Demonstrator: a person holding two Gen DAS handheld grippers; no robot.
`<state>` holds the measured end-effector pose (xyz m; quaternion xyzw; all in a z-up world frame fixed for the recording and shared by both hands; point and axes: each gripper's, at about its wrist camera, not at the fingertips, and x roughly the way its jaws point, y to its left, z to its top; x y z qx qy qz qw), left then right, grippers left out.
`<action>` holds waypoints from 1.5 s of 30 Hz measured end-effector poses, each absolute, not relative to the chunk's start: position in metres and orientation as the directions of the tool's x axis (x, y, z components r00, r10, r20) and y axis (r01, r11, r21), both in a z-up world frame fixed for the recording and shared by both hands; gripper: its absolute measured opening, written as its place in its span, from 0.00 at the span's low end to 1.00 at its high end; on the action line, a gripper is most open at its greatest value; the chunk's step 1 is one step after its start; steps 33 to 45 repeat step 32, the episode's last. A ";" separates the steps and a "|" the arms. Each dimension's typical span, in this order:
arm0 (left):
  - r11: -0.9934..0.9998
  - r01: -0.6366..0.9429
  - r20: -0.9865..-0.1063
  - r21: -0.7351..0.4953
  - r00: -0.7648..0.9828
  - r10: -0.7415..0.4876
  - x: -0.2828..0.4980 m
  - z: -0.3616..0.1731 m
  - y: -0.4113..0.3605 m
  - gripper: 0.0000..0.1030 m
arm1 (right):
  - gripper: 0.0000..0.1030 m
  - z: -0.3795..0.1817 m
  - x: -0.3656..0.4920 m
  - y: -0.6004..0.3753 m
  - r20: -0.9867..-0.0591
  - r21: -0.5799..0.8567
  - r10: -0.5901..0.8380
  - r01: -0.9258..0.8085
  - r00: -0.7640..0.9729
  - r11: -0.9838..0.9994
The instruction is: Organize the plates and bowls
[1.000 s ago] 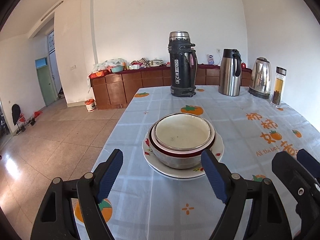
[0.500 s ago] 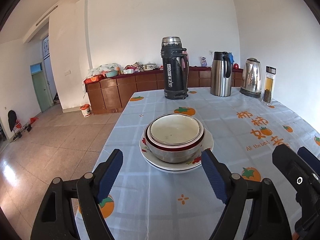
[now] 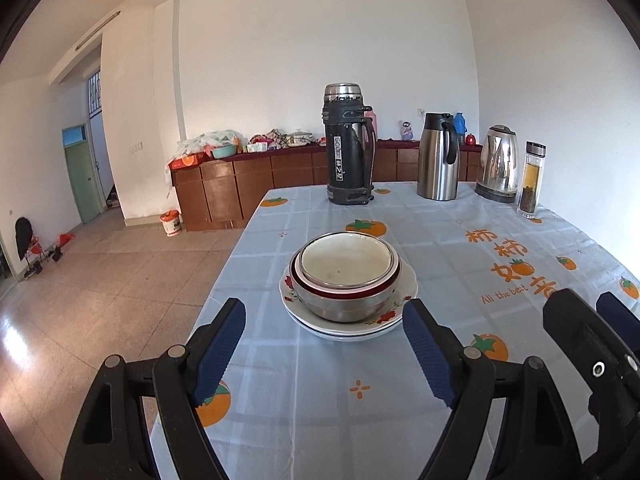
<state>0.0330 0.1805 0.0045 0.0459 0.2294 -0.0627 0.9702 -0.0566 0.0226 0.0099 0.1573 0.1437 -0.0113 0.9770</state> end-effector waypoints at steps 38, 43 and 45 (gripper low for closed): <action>0.991 0.104 -0.375 0.089 0.925 -0.063 0.026 0.012 0.180 0.80 | 0.99 0.008 -0.052 0.012 -0.300 0.337 0.019 0.087 0.954 0.938; 0.991 0.104 -0.375 0.089 0.925 -0.063 0.026 0.012 0.180 0.80 | 0.99 0.008 -0.052 0.012 -0.300 0.337 0.019 0.087 0.954 0.938; 0.991 0.104 -0.375 0.089 0.925 -0.063 0.026 0.012 0.180 0.80 | 0.99 0.008 -0.052 0.012 -0.300 0.337 0.019 0.087 0.954 0.938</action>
